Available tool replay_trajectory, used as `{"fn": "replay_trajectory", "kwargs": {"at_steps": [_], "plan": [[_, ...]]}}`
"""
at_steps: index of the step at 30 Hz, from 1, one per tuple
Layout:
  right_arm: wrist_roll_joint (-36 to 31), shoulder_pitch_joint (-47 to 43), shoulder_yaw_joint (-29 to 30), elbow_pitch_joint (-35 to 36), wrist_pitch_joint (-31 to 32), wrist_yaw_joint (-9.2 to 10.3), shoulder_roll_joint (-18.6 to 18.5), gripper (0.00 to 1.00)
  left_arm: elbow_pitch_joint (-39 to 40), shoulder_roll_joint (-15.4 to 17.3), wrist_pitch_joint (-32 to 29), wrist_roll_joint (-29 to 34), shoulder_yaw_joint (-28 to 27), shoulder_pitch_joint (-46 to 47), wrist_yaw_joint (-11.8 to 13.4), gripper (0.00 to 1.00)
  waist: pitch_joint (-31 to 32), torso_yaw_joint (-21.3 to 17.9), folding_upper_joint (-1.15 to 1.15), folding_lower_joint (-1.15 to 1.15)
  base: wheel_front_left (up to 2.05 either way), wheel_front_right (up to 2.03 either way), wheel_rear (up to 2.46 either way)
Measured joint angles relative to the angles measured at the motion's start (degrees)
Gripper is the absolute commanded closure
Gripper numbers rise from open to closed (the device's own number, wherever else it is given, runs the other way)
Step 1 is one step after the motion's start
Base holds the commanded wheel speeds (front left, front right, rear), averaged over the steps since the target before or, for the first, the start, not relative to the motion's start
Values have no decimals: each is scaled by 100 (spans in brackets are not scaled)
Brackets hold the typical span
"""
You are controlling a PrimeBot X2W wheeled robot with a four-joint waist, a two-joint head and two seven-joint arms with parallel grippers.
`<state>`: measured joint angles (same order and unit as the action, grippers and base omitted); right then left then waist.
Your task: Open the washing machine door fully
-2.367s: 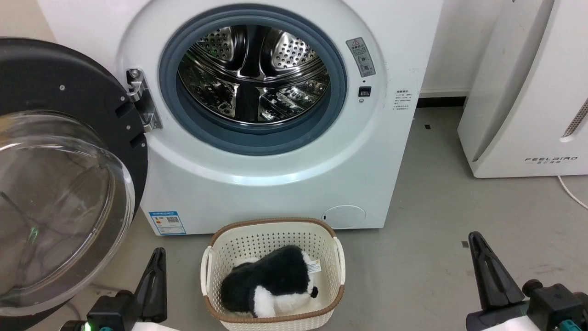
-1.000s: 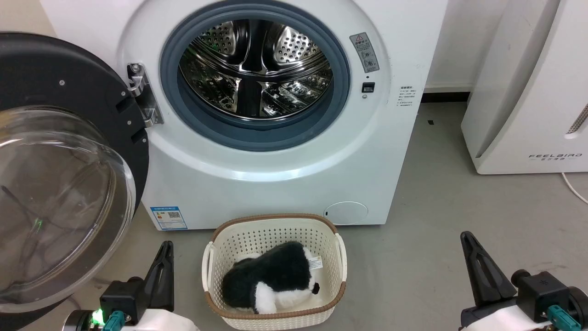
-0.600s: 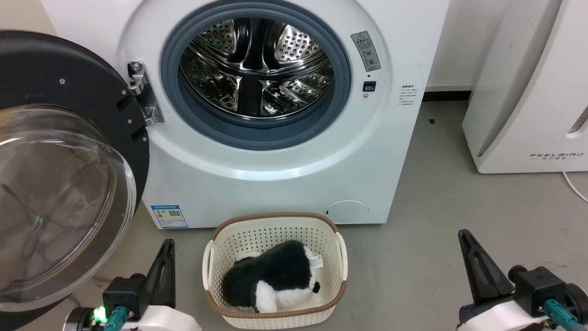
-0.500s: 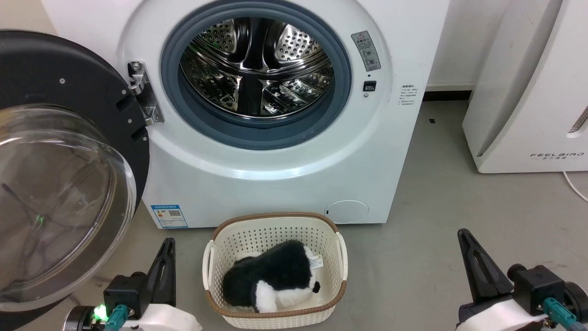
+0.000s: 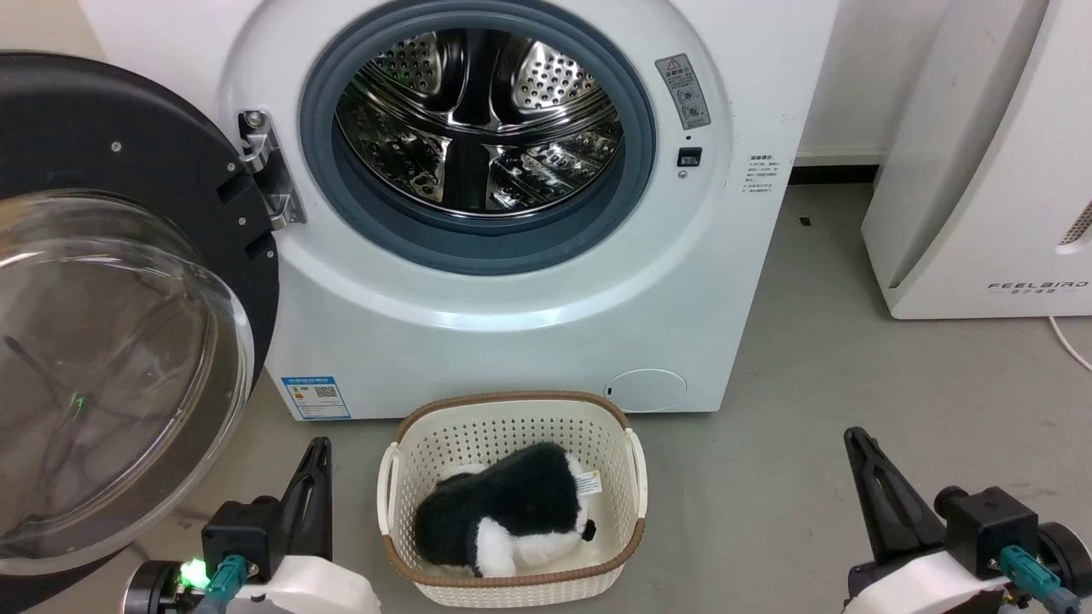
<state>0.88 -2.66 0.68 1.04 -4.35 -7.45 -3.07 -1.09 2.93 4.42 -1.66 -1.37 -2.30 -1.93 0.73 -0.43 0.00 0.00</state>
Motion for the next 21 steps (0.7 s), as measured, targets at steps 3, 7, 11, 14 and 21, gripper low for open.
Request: {"fn": "replay_trajectory", "kwargs": {"at_steps": [3,7,11,14,21], "plan": [[-1,7,-4,-8,33,0,0,100,4,0,-46,8,14,4,26,100,-6,4,0,0,0,0,0],[-1,65,-10,-14,82,0,0,100,11,-1,-93,15,29,18,48,100,-14,9,0,0,0,0,0],[-2,65,-18,-27,133,0,0,100,24,-1,-145,27,41,27,59,100,-23,13,0,0,0,0,0],[-2,68,-22,-35,172,0,0,100,30,-2,-182,55,49,36,77,100,-29,17,0,0,0,0,0],[-36,96,-32,-47,233,0,0,100,44,-2,-248,69,73,92,83,100,-43,26,0,0,0,0,0]]}}
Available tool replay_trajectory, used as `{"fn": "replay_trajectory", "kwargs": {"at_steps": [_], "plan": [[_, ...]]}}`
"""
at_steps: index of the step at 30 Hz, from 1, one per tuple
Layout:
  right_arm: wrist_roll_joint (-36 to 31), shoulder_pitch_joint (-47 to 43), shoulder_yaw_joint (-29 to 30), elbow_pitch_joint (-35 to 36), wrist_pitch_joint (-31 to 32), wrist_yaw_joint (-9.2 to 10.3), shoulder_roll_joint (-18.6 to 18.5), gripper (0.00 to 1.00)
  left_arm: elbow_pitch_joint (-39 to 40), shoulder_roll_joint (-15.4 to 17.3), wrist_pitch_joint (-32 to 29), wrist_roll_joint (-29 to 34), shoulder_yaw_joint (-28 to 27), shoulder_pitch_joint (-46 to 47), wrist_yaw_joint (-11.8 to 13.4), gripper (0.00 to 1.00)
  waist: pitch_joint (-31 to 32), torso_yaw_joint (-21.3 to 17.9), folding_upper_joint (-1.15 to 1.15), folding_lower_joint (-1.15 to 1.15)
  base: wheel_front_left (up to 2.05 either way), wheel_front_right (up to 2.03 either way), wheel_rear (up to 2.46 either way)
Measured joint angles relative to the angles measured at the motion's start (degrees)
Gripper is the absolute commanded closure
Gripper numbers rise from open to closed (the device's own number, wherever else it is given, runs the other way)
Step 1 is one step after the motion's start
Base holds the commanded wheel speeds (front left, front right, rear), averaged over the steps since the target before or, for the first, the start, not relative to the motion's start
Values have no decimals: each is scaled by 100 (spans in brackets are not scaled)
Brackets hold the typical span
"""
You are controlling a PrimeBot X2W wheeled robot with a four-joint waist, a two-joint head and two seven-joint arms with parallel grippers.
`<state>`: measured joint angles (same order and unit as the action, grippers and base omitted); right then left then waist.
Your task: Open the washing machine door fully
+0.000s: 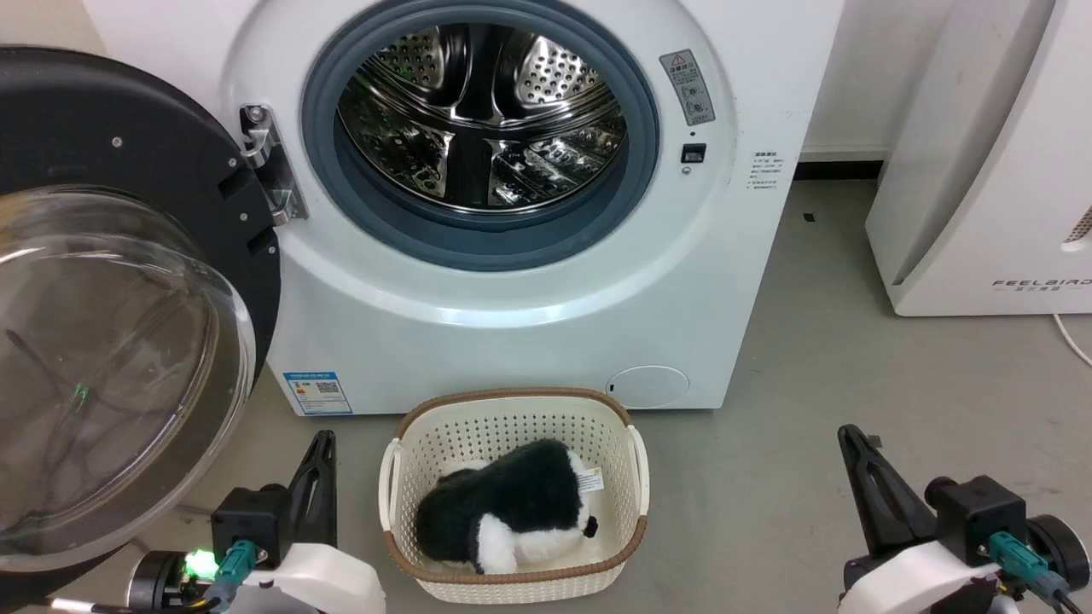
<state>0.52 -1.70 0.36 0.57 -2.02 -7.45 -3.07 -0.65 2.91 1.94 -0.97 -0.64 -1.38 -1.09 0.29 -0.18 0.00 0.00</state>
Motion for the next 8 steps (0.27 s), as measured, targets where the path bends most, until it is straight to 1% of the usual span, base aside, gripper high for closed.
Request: {"fn": "replay_trajectory", "kwargs": {"at_steps": [8], "plan": [[-3,22,-19,-18,110,0,0,100,19,-2,-98,38,25,24,49,100,-16,10,0,0,0,0,0]]}}
